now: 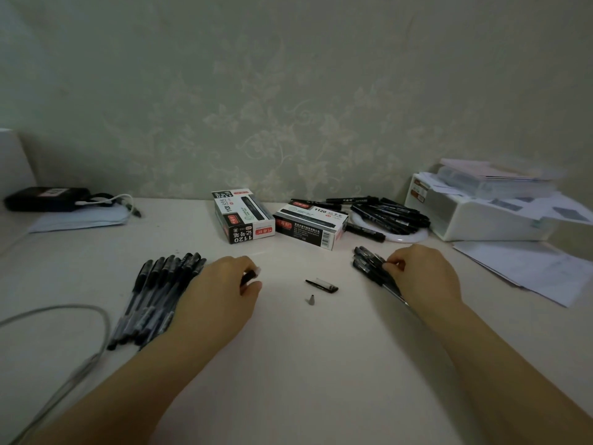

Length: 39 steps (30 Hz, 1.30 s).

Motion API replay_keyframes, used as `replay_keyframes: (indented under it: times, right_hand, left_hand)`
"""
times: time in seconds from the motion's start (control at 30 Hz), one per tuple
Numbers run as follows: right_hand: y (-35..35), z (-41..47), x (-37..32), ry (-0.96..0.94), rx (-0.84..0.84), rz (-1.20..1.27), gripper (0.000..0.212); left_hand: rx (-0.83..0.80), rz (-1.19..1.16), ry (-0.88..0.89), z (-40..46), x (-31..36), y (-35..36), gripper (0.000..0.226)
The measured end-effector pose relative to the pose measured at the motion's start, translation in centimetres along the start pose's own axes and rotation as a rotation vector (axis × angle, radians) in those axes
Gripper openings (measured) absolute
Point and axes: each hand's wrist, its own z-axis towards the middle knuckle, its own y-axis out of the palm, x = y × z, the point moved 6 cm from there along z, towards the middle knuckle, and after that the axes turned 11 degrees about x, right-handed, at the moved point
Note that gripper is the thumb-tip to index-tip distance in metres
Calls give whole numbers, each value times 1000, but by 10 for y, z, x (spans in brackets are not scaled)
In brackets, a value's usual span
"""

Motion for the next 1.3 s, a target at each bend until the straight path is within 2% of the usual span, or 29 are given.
replay_keyframes:
  times: [0.1, 0.27, 0.37, 0.57, 0.7, 0.77, 1.3]
  right_hand:
    - [1, 1, 0, 4, 3, 9, 19]
    - [-2, 0, -11, -52, 50, 38, 21]
    - [-6, -7, -31, -159, 82, 139, 21]
    - [-11, -38, -79, -331, 40, 397, 14]
    - [-9, -46, -91, -391, 2, 446, 13]
    - [-7, -47, -91, -397, -12, 451, 13]
    - [1, -50, -92, -366, -89, 460, 14]
  left_hand:
    - [13, 140, -59, 2, -12, -6, 16]
    - [-70, 264, -150, 3, -22, -7, 23]
    - [-96, 290, -143, 2, -23, -4, 18]
    - [-138, 362, -127, 2, -22, -1, 32]
    - [-124, 412, -81, 4, -21, 1, 17]
    - [-131, 461, -41, 6, -21, 1, 12]
    - [-93, 548, 78, 14, -9, 18, 15]
